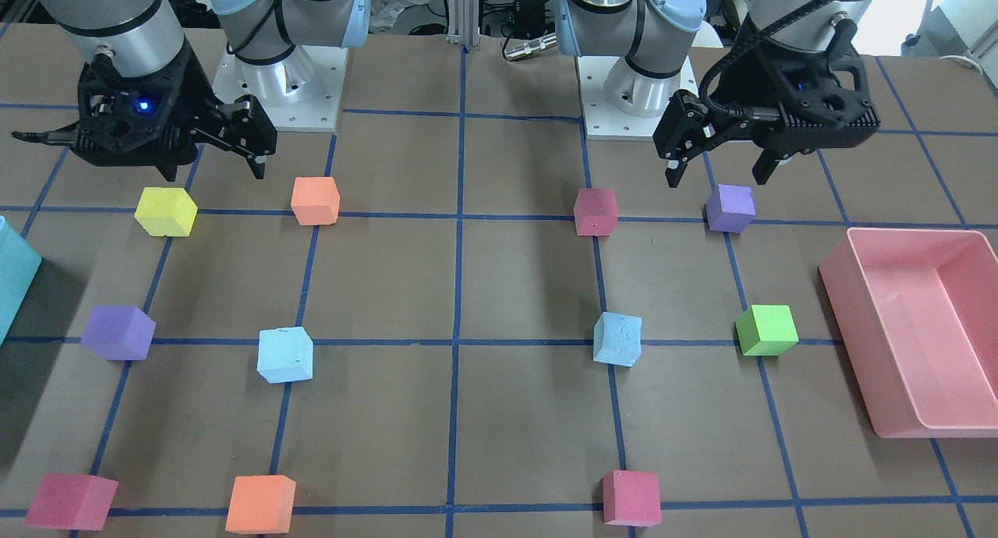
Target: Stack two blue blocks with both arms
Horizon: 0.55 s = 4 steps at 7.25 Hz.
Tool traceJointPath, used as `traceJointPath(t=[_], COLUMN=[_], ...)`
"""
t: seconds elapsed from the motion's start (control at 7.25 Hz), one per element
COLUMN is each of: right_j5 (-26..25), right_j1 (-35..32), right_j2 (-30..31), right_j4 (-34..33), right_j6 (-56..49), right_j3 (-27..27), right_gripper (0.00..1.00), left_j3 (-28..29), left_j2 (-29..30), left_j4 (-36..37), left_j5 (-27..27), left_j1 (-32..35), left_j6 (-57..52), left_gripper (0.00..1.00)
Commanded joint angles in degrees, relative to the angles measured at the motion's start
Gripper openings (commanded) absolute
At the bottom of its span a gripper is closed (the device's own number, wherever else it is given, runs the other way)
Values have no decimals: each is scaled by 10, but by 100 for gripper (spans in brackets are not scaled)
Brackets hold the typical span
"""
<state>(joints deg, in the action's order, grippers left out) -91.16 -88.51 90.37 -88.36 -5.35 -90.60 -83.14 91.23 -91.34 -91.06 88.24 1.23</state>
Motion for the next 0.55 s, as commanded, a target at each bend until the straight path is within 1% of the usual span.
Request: traceJointPath(t=[0.0, 0.41], right_j5=[0, 1], right_j1=[2, -2], right_j2=[2, 2], right_j4=[1, -1], right_j6=[1, 1], right_j3=[2, 2], right_gripper=[100, 100], left_j3=[0, 0], left_j2=[0, 0], left_j4=[-1, -1], left_j5=[0, 1], left_j1=[0, 0], left_j6=[0, 0], left_gripper=[100, 100])
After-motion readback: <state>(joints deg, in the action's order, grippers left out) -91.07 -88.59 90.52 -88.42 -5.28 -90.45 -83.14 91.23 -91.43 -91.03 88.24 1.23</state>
